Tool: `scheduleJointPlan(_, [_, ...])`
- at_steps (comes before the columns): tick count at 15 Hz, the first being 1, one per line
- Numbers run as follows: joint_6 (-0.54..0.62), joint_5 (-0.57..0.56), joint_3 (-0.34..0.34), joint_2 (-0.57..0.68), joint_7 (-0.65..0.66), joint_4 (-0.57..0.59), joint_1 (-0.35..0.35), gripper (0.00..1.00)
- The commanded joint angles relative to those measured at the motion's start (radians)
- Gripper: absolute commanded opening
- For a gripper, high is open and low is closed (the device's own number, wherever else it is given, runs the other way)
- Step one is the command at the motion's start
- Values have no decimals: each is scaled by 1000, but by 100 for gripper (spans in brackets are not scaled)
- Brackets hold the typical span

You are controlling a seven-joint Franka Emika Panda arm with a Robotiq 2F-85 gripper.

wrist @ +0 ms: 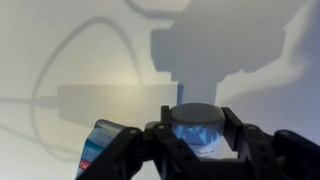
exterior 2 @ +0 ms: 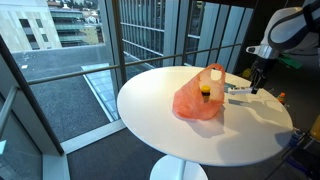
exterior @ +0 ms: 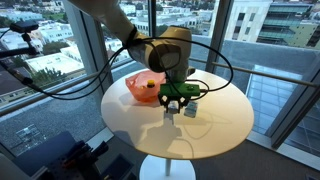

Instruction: Put the white container in the orange plastic bag

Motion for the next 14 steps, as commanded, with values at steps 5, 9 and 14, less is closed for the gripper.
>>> scheduleJointPlan(5, [-70,-18,-23,-77,34,-27,15,44])
scheduleJointPlan(9, [-96,-35,-29,-83,48,-21,22,45])
scheduleJointPlan(14, [-145,-69,-35,-83,84,-12,31,46])
